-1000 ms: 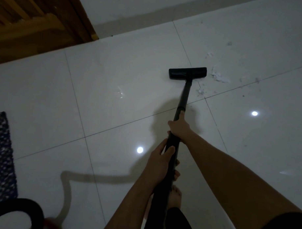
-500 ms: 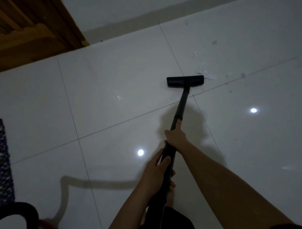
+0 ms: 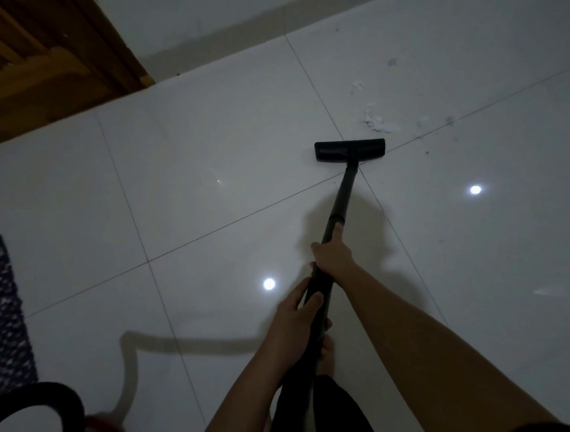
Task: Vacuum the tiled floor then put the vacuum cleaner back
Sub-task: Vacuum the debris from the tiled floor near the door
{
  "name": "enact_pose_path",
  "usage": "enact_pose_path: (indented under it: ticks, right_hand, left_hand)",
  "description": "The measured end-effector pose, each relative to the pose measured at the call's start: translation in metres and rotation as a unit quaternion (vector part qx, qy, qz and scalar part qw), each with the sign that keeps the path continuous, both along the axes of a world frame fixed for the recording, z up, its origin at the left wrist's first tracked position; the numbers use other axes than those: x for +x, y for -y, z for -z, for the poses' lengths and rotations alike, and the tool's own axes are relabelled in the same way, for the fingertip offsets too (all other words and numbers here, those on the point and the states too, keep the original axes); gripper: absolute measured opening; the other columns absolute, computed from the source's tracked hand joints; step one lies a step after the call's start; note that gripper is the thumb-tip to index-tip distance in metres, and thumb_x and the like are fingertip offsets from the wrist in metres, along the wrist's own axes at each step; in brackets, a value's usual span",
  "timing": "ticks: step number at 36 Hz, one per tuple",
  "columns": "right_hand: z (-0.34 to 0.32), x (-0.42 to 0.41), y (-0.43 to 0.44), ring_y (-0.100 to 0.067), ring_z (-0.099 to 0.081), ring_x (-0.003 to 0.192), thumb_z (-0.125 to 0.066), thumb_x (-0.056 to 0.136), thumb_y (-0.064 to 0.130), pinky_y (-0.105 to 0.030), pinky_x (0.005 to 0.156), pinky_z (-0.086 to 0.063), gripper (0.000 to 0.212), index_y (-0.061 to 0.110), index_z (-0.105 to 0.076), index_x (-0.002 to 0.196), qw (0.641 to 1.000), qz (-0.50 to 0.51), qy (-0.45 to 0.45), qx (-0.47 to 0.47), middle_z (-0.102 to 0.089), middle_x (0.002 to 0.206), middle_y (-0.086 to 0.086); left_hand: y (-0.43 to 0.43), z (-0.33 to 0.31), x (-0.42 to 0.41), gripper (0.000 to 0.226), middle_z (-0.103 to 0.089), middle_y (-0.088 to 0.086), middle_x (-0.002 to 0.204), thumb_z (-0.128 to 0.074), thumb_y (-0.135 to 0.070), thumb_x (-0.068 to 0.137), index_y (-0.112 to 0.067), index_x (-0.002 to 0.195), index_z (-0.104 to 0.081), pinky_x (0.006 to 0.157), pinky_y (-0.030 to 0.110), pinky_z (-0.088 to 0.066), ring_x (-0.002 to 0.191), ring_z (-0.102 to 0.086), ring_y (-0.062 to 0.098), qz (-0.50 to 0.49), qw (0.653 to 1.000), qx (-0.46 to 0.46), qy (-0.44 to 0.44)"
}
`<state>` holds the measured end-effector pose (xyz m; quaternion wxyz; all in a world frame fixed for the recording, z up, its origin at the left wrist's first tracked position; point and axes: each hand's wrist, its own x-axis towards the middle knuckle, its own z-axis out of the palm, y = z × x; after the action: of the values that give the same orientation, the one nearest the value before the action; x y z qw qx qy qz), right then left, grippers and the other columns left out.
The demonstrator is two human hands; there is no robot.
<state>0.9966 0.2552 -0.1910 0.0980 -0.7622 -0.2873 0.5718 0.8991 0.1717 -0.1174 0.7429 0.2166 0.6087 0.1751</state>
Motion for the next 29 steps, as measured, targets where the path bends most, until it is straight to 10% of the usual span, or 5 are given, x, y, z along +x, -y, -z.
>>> enact_pose_path:
  ticks: [3, 7, 13, 20, 29]
  right_hand:
    - [0.002, -0.004, 0.005, -0.033, -0.059, 0.107, -0.046, 0.095, 0.012, -0.033, 0.084, -0.047, 0.069, 0.019, -0.008, 0.152, 1.000, -0.004, 0.011, -0.003, -0.043, 0.142, -0.022]
    - [0.000, -0.011, 0.012, -0.017, -0.057, 0.060, -0.045, 0.096, 0.013, -0.028, 0.059, -0.051, 0.076, 0.024, 0.004, 0.153, 1.000, 0.026, 0.000, -0.015, -0.052, 0.128, -0.025]
    - [0.004, -0.027, 0.028, -0.026, -0.063, 0.072, -0.046, 0.096, 0.014, -0.038, 0.081, -0.056, 0.077, 0.024, 0.005, 0.153, 0.999, 0.041, 0.009, -0.018, -0.051, 0.130, -0.025]
    - [-0.001, -0.044, 0.051, -0.016, -0.053, 0.056, -0.045, 0.097, 0.015, -0.023, 0.048, -0.044, 0.076, 0.026, 0.004, 0.153, 0.998, 0.067, 0.005, -0.009, -0.056, 0.114, -0.021]
    - [0.004, -0.071, 0.084, -0.016, -0.052, 0.056, -0.045, 0.095, 0.014, -0.022, 0.044, -0.041, 0.078, 0.026, 0.005, 0.153, 0.998, 0.064, 0.008, -0.021, -0.056, 0.112, -0.020]
  left_hand:
    - [0.005, 0.000, -0.006, 0.034, -0.059, 0.010, 0.066, -0.042, -0.024, 0.099, -0.029, 0.132, -0.048, 0.045, 0.024, -0.046, 0.045, -0.053, 0.019, 0.016, 1.000, 0.011, 0.000]
    - [0.012, 0.002, -0.016, 0.032, -0.058, 0.009, 0.065, -0.044, -0.023, 0.098, -0.029, 0.129, -0.051, 0.048, 0.026, -0.046, 0.047, -0.053, 0.020, 0.030, 0.999, 0.028, -0.002]
    - [0.026, 0.004, -0.031, 0.034, -0.057, 0.007, 0.066, -0.044, -0.023, 0.098, -0.028, 0.131, -0.051, 0.047, 0.026, -0.046, 0.049, -0.052, 0.022, 0.045, 0.998, 0.038, -0.003]
    - [0.045, 0.006, -0.051, 0.025, -0.060, 0.005, 0.071, -0.044, -0.022, 0.099, -0.040, 0.115, -0.051, 0.064, 0.035, -0.045, 0.055, -0.054, 0.020, 0.063, 0.997, 0.044, -0.002]
    - [0.075, 0.008, -0.081, 0.038, -0.058, 0.009, 0.068, -0.041, -0.021, 0.099, -0.029, 0.136, -0.047, 0.045, 0.025, -0.045, 0.047, -0.054, 0.019, 0.073, 0.997, 0.033, -0.011]
